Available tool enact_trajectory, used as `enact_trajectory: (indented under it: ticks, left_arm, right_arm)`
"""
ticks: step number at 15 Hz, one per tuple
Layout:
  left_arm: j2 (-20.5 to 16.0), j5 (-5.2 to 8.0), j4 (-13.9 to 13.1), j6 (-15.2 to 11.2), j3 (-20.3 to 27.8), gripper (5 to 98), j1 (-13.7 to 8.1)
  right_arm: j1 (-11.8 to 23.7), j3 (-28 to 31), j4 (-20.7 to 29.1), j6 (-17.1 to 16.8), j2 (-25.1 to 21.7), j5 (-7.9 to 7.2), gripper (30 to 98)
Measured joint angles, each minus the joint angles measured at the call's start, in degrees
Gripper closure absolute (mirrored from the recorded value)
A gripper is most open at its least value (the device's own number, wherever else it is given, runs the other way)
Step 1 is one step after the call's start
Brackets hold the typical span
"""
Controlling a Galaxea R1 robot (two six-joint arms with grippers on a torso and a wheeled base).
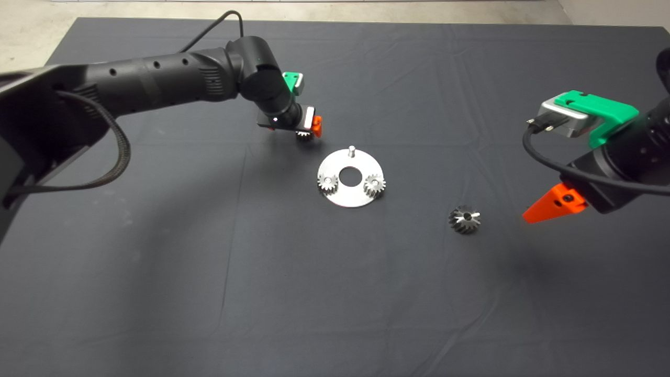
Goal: Remove an incorrectly installed larger gear and replace it with the correct smaller gear
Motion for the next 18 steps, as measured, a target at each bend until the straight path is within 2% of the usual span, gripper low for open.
enact_trajectory:
  ticks: [1, 4, 15, 18]
  left_arm:
    - [0.1, -0.58, -0.1, 0.1, -0.5, 5.4, 0.0]
    - [-0.6, -0.72, 0.0, 0.3, -4.4, 5.4, 0.0]
    - [-0.4, -1.30, 0.1, 1.0, -4.7, 5.3, 1.0]
    - [-0.1, -1.30, 0.1, 1.0, -4.7, 9.7, 0.9]
  right_arm:
    - [0.0, 0.0, 0.0, 0.0, 0.0, -0.02, 35.5]
    - [0.0, 0.0, 0.0, 0.1, -0.1, 0.01, 35.5]
    - [0.0, 0.0, 0.0, 0.1, -0.1, 0.00, 35.5]
    - [0.0, 0.0, 0.0, 0.1, -0.1, 0.00, 35.5]
